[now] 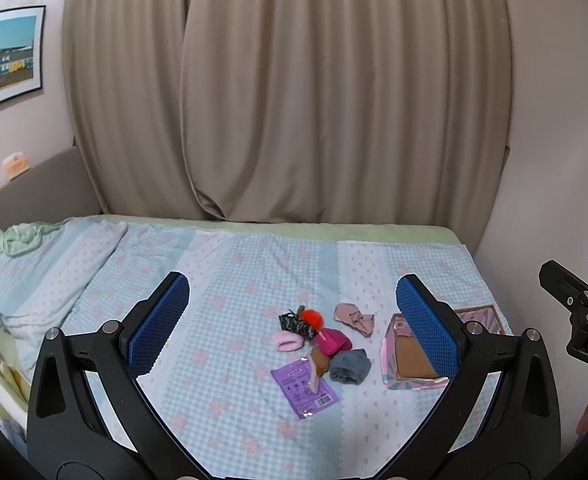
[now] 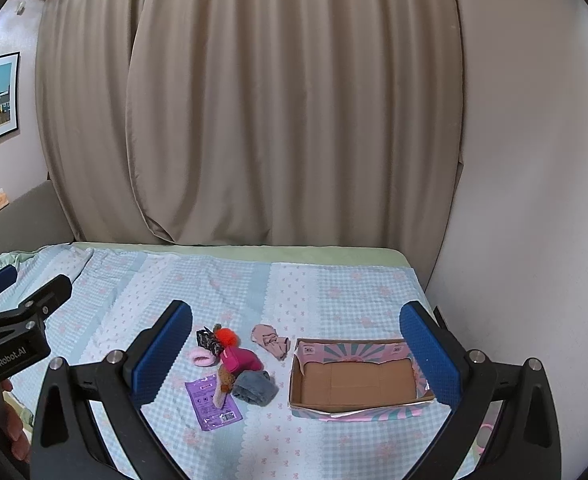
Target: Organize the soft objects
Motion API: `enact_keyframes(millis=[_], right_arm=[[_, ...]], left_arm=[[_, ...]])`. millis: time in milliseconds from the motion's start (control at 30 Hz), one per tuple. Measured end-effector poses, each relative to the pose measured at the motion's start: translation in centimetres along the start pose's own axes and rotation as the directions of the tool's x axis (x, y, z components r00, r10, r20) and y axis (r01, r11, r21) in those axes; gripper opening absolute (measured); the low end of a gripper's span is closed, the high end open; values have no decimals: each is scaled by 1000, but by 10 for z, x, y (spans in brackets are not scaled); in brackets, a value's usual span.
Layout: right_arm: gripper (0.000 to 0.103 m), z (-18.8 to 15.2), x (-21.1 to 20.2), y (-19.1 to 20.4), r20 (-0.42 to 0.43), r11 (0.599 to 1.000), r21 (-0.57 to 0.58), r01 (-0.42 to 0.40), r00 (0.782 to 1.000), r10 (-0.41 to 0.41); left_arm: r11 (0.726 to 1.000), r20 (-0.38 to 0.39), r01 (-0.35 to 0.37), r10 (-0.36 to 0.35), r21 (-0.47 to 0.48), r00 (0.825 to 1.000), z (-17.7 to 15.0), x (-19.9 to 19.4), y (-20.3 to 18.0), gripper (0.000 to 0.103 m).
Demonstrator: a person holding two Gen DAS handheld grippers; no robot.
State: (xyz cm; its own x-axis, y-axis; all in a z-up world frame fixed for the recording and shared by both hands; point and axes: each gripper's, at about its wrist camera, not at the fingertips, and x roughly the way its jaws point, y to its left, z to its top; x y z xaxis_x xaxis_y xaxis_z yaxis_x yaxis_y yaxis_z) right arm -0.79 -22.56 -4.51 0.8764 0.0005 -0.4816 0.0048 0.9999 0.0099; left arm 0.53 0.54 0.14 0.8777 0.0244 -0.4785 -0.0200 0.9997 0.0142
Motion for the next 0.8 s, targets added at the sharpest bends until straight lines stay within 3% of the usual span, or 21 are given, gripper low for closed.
enact_keyframes(millis=[800], right_arm=[[103, -5, -2, 10, -4, 1000, -13, -9, 1000, 9]], left_arm=[[1000, -1, -2, 2, 0, 1000, -5, 2, 3, 102]])
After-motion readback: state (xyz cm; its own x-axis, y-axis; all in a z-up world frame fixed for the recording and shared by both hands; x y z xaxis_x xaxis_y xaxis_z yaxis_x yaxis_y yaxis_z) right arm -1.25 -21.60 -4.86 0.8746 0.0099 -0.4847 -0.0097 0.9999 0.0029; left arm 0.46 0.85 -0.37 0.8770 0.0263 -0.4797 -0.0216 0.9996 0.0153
